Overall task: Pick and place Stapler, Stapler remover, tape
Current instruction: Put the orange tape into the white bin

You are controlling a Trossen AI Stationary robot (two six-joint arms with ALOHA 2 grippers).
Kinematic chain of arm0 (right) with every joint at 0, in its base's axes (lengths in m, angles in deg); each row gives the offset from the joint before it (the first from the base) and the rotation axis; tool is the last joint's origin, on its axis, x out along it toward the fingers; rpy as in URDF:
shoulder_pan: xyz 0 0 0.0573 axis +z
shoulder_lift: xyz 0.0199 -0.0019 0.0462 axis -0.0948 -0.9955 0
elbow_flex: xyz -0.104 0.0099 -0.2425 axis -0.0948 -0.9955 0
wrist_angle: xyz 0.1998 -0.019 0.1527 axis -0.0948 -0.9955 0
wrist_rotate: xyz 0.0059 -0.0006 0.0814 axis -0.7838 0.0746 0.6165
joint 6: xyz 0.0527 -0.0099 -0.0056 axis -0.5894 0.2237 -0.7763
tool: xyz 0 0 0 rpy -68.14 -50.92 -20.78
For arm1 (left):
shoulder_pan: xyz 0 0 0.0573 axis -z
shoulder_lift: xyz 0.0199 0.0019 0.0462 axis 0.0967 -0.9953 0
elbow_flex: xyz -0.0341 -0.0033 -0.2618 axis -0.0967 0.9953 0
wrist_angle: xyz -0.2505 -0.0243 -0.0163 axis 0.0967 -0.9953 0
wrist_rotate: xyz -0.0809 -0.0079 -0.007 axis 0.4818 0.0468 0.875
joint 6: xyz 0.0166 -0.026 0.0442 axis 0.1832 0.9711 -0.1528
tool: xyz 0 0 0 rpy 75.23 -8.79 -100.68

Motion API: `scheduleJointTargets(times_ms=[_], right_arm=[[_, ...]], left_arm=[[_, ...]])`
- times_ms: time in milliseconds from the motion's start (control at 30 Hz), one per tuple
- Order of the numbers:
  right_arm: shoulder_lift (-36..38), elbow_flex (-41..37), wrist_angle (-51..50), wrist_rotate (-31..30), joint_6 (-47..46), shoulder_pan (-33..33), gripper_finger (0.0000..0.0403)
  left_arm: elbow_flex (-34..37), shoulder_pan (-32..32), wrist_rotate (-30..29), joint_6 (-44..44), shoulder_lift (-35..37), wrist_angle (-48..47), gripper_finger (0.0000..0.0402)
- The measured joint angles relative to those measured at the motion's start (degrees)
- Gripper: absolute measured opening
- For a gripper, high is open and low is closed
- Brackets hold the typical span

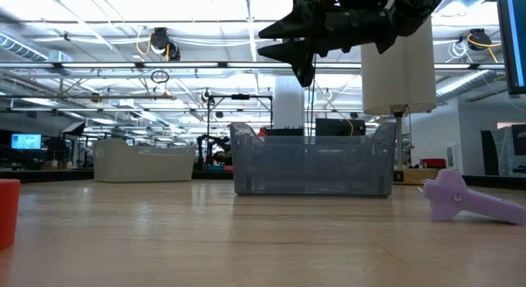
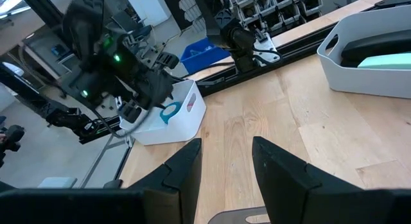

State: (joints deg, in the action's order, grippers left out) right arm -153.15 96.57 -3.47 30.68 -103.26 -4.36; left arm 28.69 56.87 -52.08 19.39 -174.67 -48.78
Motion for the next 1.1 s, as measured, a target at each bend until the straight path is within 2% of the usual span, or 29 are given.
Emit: scheduleJointTargets(times_ms=[300, 533, 633, 733, 967, 1100], right_arm=[[0.0, 0.0, 0.0, 0.2, -0.1, 0.0, 0.0130], [0.0, 0.0, 0.0, 2.1, -0.2, 0.0, 0.0130], [0.0, 0.0, 0.0, 4.8, -0.2, 0.0, 0.0130], [0.0, 0.0, 0.0, 4.8, -0.2, 0.0, 0.0130], [0.0, 0.0, -1.0, 4.8, -0.2, 0.0, 0.0130], [0.0, 0.0, -1.7, 4.8, -0.2, 0.0, 0.0130]], left_arm=[[-4.5, -2.4, -13.1, 0.2, 9.6, -6.3, 0.0143], [-7.2, -5.4, -28.5, -1.8, 16.1, -4.3, 0.0143], [-7.5, -7.0, -34.5, -6.8, 17.8, 0.5, 0.0143], [-7.5, -9.4, -38.1, -14.2, 18.4, 6.5, 0.0143], [-7.5, -15.4, -38.7, -34.5, 17.9, 21.2, 0.0143], [-7.5, -17.7, -38.4, -43.5, 17.4, 25.4, 0.0143]])
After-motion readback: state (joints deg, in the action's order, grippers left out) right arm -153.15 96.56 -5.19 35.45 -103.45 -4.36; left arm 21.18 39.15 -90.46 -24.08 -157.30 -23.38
